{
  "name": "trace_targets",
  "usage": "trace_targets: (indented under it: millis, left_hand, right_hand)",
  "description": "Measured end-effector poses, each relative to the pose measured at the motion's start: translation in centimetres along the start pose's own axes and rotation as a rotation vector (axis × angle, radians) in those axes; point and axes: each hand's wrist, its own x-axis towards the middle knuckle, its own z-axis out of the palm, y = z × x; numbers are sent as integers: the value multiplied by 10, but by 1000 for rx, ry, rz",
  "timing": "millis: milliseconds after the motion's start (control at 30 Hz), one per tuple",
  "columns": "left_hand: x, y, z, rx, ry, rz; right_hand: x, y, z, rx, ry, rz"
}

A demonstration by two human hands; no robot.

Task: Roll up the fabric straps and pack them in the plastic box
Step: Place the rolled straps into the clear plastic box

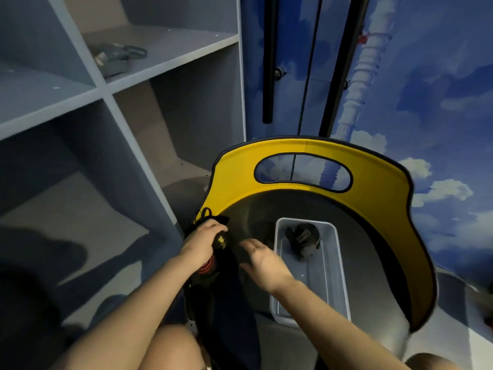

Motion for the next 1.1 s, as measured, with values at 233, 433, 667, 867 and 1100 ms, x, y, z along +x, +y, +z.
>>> trace_targets:
  millis: [233, 433, 667, 867, 1100]
  left_hand:
    - [-27, -47, -13, 152, -189, -50]
    - [-33, -47, -8, 320, -298, -98]
    - [-37, -53, 8, 468, -297, 11]
    - [-36, -50, 14, 382, -269, 45]
    - [-35, -46, 14, 265, -275, 28]
  right_hand:
    - [31, -37, 50, 81, -214, 51]
    - [45, -41, 59, 57, -172, 59]
    - [40, -36, 60, 109, -109, 46]
    - [37, -33, 59, 173, -101, 38]
    - [25, -19, 53, 59, -354, -26]
